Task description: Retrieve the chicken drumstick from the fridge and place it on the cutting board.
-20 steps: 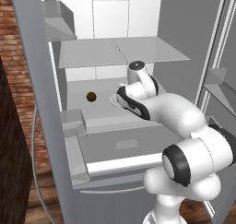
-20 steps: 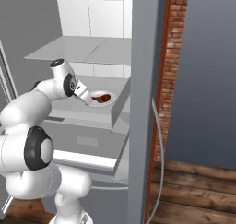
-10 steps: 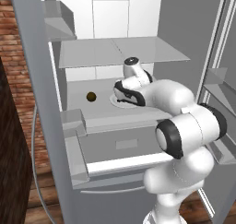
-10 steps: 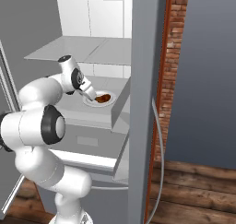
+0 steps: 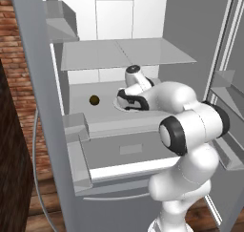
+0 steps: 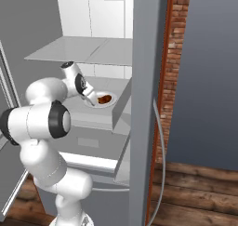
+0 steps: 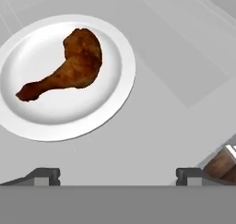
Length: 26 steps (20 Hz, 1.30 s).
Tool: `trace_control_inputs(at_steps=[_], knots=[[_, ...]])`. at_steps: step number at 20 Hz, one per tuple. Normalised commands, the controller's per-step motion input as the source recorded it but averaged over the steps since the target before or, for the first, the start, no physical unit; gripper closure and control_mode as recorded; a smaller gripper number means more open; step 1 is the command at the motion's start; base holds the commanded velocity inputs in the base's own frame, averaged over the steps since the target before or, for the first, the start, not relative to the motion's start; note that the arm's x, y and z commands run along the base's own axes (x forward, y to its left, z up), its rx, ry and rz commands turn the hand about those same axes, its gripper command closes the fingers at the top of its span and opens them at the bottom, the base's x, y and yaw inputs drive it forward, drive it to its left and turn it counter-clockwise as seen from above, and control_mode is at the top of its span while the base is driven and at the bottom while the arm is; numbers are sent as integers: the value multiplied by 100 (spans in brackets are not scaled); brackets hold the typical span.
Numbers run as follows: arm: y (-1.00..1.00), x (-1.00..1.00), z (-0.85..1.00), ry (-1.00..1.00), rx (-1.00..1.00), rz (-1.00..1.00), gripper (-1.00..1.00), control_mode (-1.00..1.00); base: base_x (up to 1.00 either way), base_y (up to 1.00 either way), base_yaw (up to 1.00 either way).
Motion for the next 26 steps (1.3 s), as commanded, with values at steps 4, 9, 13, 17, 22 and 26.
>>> trace_control_inputs(at_steps=[4,9,13,17,22,26], knots=[[0,7,-30,-2,0,0,-100,-100,0,0,0],[1,20,-6,0,0,0,-100,-100,0,0,0],[0,28,0,0,0,0,-100,-100,0,0,0],[8,35,0,0,1,-4,-100,-100,0,0,0],[8,42,0,0,0,-8,-100,-100,0,0,0],[16,35,0,0,0,-11,-100,-100,0,0,0]])
